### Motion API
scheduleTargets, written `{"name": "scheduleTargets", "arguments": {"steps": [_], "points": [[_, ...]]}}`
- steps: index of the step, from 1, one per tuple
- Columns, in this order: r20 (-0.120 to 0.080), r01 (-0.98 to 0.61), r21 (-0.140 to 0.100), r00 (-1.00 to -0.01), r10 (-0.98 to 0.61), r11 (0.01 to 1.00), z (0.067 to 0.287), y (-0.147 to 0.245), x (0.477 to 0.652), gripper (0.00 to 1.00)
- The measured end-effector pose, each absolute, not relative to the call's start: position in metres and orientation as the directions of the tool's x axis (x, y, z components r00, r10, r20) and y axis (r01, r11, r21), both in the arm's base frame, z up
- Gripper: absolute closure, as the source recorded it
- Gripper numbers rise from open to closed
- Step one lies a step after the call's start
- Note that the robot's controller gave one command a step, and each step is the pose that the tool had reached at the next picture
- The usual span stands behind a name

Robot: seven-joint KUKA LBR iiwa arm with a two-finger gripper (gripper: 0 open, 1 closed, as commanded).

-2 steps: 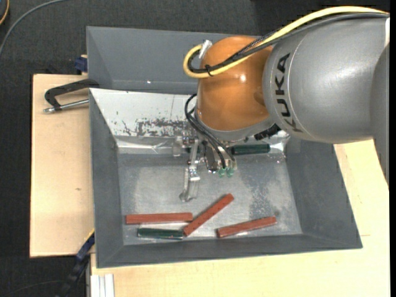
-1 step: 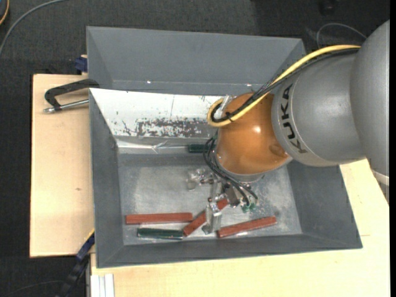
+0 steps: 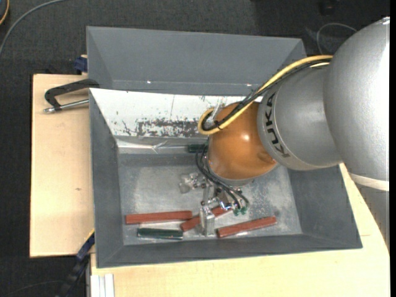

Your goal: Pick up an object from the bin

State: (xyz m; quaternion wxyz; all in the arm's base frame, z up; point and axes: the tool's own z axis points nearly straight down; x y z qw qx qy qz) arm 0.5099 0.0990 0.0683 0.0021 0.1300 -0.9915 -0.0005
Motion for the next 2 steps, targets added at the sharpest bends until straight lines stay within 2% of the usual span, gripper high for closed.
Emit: {"name": "scheduleTargets", "arguments": {"steps": [1,2], "points": [[-0.005,-0.257,0.001,-0.966,-0.257,0.966,0.0723,0.0992,0.5120,1.00],[-0.003,-0.257,0.001,-0.966,-0.257,0.966,0.0713,0.0993,0.5114,0.00]]}}
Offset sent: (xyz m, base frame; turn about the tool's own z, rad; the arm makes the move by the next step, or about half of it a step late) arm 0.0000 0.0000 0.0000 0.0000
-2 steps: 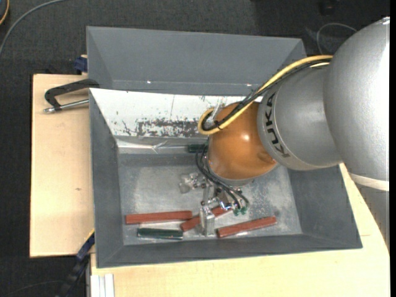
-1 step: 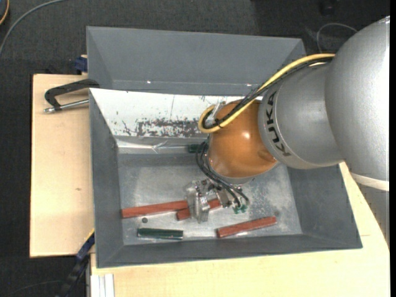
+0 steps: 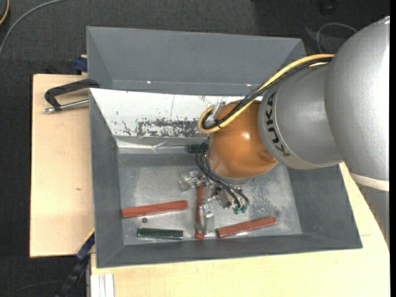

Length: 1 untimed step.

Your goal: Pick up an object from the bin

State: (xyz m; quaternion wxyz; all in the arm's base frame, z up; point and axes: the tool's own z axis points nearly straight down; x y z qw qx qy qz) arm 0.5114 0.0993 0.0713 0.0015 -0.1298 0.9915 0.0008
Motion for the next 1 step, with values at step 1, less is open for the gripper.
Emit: {"name": "scheduleTargets", "arguments": {"steps": [1], "points": [[-0.009,-0.371,0.003,-0.929,-0.371,0.929,0.0715,0.1714,0.5164,0.00]]}}
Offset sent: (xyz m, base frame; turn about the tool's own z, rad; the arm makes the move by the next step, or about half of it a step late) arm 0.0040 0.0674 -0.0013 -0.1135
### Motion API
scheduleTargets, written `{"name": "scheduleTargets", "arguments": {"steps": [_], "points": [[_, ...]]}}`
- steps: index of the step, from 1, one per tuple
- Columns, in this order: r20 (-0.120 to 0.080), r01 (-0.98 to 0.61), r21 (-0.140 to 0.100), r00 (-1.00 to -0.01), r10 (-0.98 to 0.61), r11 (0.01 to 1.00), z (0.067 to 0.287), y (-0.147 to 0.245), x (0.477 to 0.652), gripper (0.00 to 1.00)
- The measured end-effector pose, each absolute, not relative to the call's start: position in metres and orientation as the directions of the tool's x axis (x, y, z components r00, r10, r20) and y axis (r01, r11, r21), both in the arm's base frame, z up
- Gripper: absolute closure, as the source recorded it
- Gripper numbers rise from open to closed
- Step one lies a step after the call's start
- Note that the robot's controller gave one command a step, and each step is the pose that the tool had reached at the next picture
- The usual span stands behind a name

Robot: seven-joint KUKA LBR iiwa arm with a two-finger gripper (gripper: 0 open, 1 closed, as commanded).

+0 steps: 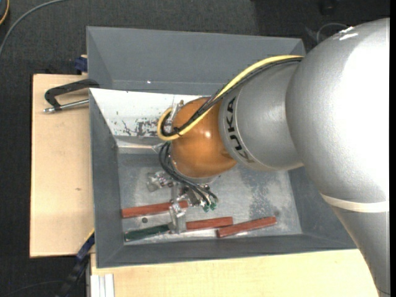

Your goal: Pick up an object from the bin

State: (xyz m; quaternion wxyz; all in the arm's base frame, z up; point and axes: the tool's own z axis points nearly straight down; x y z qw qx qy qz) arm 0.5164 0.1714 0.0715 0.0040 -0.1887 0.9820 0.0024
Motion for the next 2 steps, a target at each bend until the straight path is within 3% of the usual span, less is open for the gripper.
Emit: {"name": "scheduleTargets", "arguments": {"steps": [1,2], "points": [[-0.005,-0.365,0.001,-0.931,-0.365,0.931,0.072,0.168,0.517,1.00],[-0.016,-0.383,0.000,-0.924,-0.383,0.924,0.232,0.181,0.530,1.00]]}}
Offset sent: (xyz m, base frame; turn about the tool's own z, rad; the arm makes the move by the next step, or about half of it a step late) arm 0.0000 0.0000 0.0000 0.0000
